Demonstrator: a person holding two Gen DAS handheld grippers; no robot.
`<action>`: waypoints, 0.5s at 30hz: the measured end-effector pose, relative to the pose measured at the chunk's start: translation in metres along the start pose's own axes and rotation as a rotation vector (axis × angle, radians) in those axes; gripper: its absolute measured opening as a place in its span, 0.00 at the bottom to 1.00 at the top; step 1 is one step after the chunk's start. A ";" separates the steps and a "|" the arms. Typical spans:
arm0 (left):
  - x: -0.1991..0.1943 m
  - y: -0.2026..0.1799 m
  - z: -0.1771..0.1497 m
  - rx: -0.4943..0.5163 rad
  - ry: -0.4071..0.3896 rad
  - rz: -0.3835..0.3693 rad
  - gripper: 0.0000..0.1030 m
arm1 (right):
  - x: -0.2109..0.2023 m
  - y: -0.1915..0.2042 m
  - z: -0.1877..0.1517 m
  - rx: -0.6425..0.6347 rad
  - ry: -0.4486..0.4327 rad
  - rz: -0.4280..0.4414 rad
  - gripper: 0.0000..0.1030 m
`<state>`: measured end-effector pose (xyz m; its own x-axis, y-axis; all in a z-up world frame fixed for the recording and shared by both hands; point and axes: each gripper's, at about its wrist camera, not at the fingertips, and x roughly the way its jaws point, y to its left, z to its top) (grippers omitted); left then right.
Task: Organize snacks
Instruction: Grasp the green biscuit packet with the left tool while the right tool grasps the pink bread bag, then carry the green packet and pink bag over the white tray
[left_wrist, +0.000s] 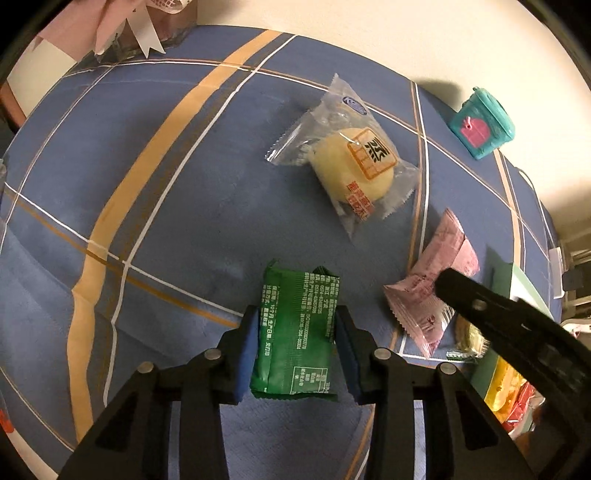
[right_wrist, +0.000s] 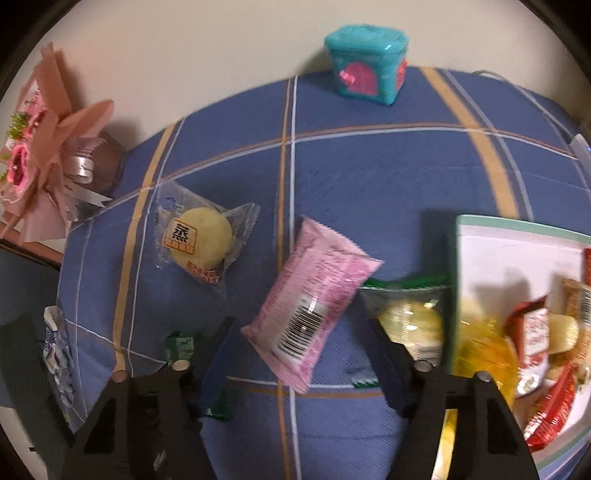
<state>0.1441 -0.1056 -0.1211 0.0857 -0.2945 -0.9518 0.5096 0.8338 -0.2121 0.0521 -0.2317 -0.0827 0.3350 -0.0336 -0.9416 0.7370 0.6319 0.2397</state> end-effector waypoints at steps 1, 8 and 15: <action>0.000 0.002 0.000 -0.002 0.001 -0.004 0.41 | 0.004 0.001 0.001 0.001 0.007 -0.004 0.58; 0.005 0.003 -0.004 0.017 0.021 0.029 0.42 | 0.030 0.008 0.008 -0.003 0.059 -0.043 0.53; 0.006 0.002 -0.005 0.007 0.016 0.030 0.41 | 0.032 0.008 0.002 -0.028 0.043 -0.049 0.40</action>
<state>0.1416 -0.1037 -0.1278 0.0879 -0.2617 -0.9611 0.5127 0.8392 -0.1816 0.0697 -0.2287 -0.1103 0.2729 -0.0328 -0.9615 0.7351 0.6518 0.1864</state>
